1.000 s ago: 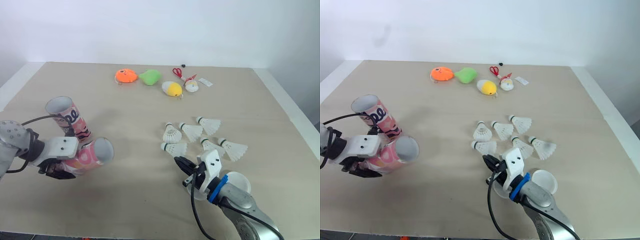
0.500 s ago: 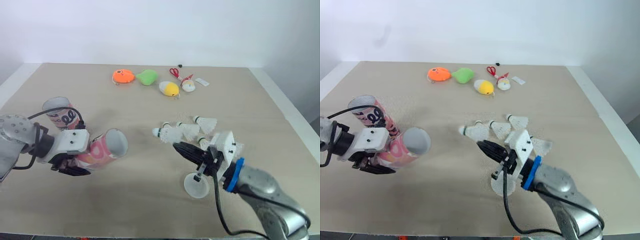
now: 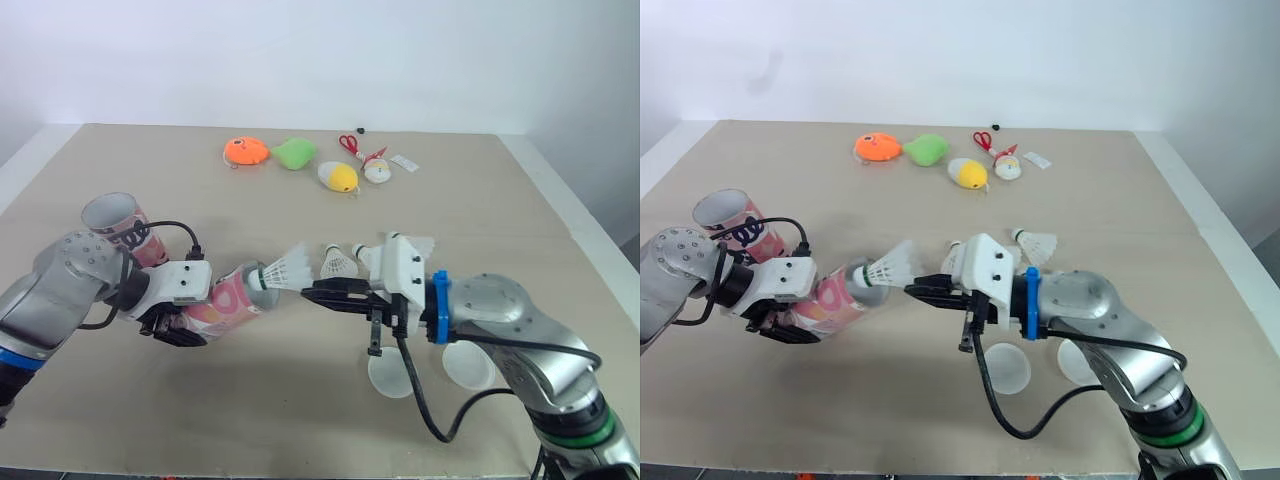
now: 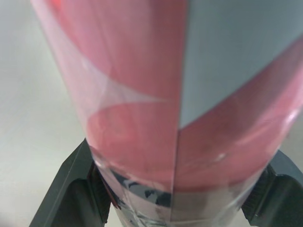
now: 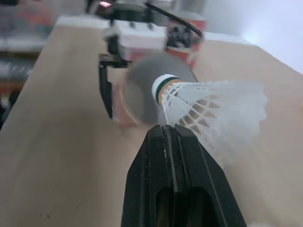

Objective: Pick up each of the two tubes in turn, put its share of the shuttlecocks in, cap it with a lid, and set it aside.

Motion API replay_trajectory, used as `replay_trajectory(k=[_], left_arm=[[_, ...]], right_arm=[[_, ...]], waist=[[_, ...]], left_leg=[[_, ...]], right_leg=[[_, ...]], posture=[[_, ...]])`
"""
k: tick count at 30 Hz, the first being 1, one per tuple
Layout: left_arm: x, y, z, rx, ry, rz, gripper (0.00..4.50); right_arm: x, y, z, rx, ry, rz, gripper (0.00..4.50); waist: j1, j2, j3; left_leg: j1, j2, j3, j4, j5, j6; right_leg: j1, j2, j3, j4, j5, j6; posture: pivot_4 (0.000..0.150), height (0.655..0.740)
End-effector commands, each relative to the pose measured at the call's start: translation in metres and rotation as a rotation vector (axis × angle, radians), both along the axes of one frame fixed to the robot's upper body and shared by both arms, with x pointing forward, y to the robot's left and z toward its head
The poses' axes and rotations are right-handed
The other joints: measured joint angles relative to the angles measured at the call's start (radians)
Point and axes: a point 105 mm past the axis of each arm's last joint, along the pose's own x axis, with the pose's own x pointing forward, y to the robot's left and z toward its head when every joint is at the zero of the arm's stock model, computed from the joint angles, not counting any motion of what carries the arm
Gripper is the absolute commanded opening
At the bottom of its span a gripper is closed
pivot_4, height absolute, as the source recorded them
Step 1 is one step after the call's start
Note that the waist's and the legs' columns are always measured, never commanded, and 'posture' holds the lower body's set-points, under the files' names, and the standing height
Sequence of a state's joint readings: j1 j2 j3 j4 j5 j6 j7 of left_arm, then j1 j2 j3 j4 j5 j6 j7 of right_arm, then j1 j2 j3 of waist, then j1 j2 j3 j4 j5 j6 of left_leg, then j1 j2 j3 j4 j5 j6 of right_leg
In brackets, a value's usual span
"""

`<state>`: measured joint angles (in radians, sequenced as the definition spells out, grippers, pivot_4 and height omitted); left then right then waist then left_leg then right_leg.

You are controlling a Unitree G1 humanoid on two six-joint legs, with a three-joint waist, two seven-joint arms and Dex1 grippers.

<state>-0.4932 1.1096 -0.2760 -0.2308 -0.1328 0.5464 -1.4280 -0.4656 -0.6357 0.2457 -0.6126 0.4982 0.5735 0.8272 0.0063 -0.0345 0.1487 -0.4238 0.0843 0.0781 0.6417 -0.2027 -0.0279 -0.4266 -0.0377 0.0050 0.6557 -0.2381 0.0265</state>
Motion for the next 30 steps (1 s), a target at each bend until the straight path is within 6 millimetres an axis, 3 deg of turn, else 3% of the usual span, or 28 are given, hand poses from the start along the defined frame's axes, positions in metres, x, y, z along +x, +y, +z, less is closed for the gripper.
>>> replay_trajectory(k=[1, 7, 10, 17, 18, 21, 24, 30], left_arm=[[0.005, 0.0, 0.005, 0.006, -0.027, -0.012, 2.91], [0.007, -0.002, 0.005, 0.001, -0.035, -0.012, 2.91], [0.005, 0.001, 0.002, 0.009, -0.03, -0.005, 2.91], [-0.001, 0.009, 0.0, 0.03, -0.012, 0.017, 2.91], [-0.002, 0.01, 0.0, 0.036, -0.009, 0.016, 2.91], [-0.002, 0.009, -0.001, 0.039, -0.002, 0.007, 2.91], [0.0, 0.004, -0.002, 0.021, -0.001, -0.006, 2.91], [0.002, 0.001, -0.002, 0.016, 0.0, -0.016, 2.91]], right_arm=[[0.003, 0.019, 0.006, -0.043, -0.094, 0.087, 0.08], [0.001, 0.031, -0.001, -0.062, -0.06, 0.155, 0.08], [0.0, 0.025, -0.002, 0.008, 0.009, 0.115, 0.92], [0.015, -0.008, -0.007, 0.182, 0.01, -0.229, 4.23], [0.019, -0.014, -0.014, 0.171, 0.011, -0.291, 4.42], [0.024, -0.018, -0.042, 0.111, 0.054, -0.406, 4.42], [0.027, -0.007, -0.068, 0.076, 0.105, -0.444, 4.42], [0.065, 0.006, -0.075, 0.12, 0.13, -0.606, 4.42]], waist=[[0.0, 0.0, 0.0], [0.002, 0.0, 0.0], [0.002, -0.001, 0.0], [0.0, -0.001, 0.0], [-0.001, -0.001, 0.0], [-0.001, -0.001, 0.0], [-0.003, -0.001, 0.0], [-0.002, 0.0, 0.0]], left_leg=[[0.0, 0.0, 0.0, 0.001, 0.0, 0.0], [0.0, 0.0, 0.0, 0.004, 0.0, 0.0], [0.0, 0.0, 0.0, 0.004, 0.0, 0.0], [0.0, 0.0, 0.0, 0.005, 0.0, 0.0], [0.0, 0.0, 0.0, 0.005, 0.0, 0.0], [0.001, 0.0, 0.0, 0.005, 0.0, 0.0], [0.002, 0.001, 0.0, 0.005, 0.0, 0.0], [0.001, 0.001, 0.0, 0.008, 0.0, 0.0]], right_leg=[[-0.001, 0.0, 0.0, 0.001, 0.0, 0.0], [-0.002, 0.0, 0.002, 0.009, -0.003, 0.0], [-0.002, 0.001, 0.002, 0.01, -0.003, 0.001], [-0.002, 0.001, 0.003, 0.011, -0.002, 0.001], [-0.002, 0.001, 0.003, 0.011, -0.002, 0.0], [-0.002, 0.002, 0.004, 0.011, -0.004, -0.003], [-0.003, 0.003, 0.005, 0.011, -0.004, -0.004], [-0.002, 0.006, 0.011, 0.011, -0.003, -0.004]], posture=[[0.15, 0.74], [0.15, 0.74], [0.15, 0.74], [0.15, 0.74], [0.15, 0.74], [0.15, 0.74], [0.15, 0.74], [0.15, 0.74]])
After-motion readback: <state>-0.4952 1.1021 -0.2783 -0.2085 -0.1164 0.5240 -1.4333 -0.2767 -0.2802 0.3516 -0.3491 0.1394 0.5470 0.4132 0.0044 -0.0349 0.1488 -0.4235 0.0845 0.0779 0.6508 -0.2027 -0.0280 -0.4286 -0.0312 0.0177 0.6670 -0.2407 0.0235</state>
